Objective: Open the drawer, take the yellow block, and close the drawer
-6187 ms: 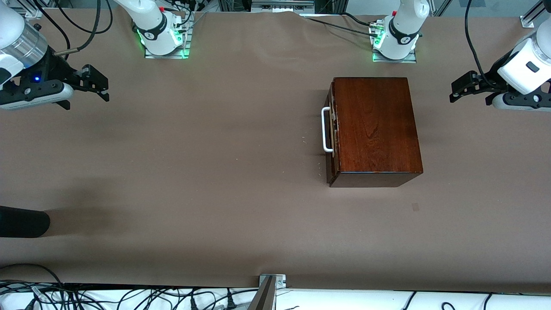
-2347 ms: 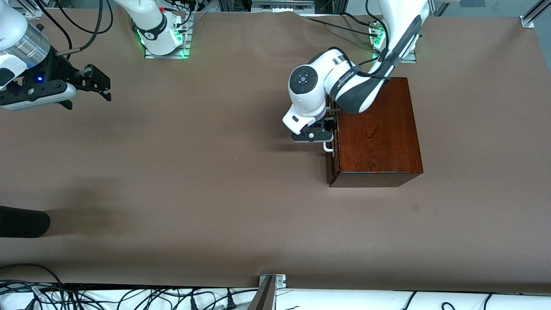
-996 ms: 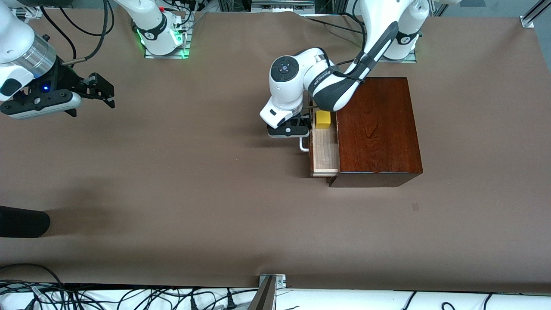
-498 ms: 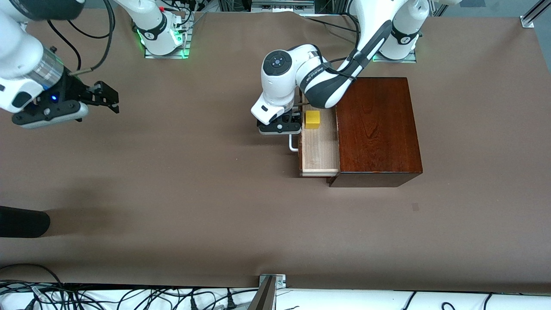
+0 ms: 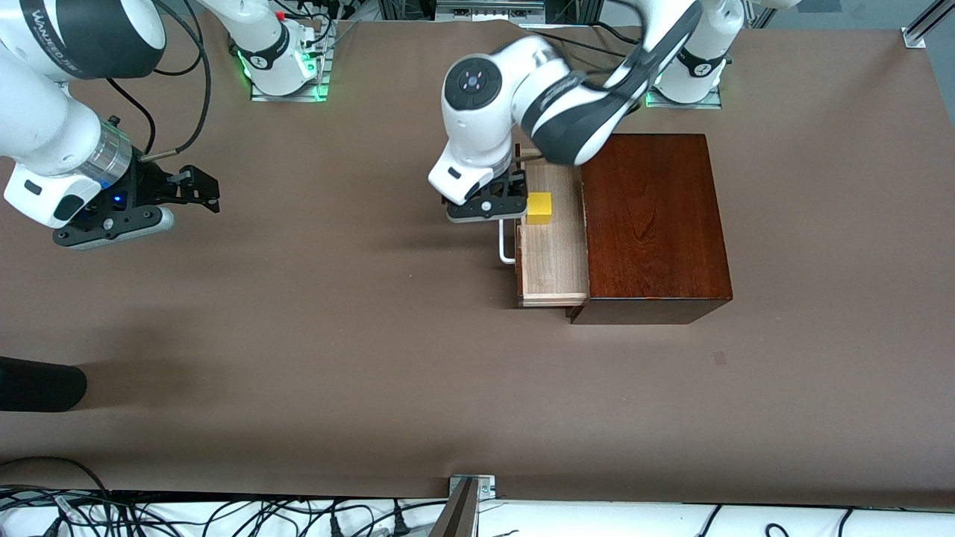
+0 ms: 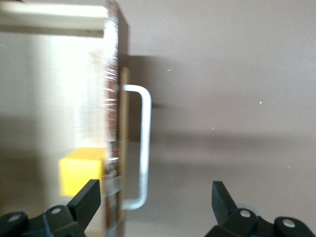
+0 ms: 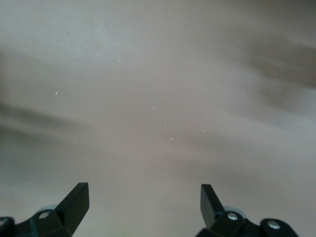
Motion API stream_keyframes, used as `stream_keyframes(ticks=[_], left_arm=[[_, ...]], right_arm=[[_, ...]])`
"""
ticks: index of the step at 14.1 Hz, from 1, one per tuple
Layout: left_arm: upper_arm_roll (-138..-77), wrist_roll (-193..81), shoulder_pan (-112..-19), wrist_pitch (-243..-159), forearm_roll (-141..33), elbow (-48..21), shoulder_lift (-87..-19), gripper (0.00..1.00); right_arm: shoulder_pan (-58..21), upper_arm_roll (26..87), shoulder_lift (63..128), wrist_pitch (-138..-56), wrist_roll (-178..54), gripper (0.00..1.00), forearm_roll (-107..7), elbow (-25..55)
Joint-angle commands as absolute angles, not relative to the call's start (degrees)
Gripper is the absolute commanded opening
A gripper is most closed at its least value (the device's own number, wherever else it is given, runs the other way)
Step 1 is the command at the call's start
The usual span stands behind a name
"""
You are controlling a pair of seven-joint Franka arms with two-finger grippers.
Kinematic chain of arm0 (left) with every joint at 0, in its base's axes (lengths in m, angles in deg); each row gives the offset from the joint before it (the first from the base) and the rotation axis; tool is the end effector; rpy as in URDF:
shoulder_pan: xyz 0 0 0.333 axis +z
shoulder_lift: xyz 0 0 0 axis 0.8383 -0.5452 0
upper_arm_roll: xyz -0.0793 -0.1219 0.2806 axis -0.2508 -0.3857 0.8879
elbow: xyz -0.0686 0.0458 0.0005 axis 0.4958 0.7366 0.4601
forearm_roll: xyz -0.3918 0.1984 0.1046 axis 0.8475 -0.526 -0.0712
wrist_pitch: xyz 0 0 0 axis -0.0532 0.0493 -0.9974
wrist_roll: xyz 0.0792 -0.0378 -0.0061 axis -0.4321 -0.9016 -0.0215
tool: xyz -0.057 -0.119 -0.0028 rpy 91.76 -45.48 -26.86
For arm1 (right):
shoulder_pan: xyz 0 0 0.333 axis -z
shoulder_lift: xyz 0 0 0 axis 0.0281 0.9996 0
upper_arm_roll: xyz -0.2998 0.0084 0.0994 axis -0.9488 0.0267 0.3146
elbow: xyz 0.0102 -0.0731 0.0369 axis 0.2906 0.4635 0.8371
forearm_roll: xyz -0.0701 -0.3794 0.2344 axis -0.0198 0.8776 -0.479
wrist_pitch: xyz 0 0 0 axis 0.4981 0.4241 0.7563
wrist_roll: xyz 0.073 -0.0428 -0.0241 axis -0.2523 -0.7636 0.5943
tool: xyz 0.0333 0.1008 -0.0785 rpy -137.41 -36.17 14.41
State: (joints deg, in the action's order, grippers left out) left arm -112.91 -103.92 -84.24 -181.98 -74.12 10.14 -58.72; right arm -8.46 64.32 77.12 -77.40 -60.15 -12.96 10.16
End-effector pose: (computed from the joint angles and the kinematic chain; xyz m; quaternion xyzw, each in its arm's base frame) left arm 0.5285 -0.5319 0.3900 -0.9979 -0.0329 0.0442 0.0344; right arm 0.6343 0.1029 0.5111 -0.9895 -0.1411 0.0328 0.0011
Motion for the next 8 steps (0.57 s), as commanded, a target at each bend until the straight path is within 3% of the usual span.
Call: stream_keyframes(ticks=[1, 5, 8], left_arm=[[-112.9, -93.4, -78.3, -173.3, -71.5, 12.5, -54.1, 1.0], [-112.1, -83.9, -68.3, -166.8, -69.0, 12.3, -45.4, 1.0], [-109.7, -72.4, -60.7, -165.4, -67.0, 8.0, -38.8, 1.0]], right_arm=[[-8.5, 67.3, 76.9, -72.0, -55.2, 1.0, -13.6, 8.6], [-8.6, 71.5, 77.0, -71.3, -46.4, 1.0, -14.2, 7.4], [-9.0, 80.1, 78.9, -71.2, -42.5, 1.0, -14.7, 4.0]])
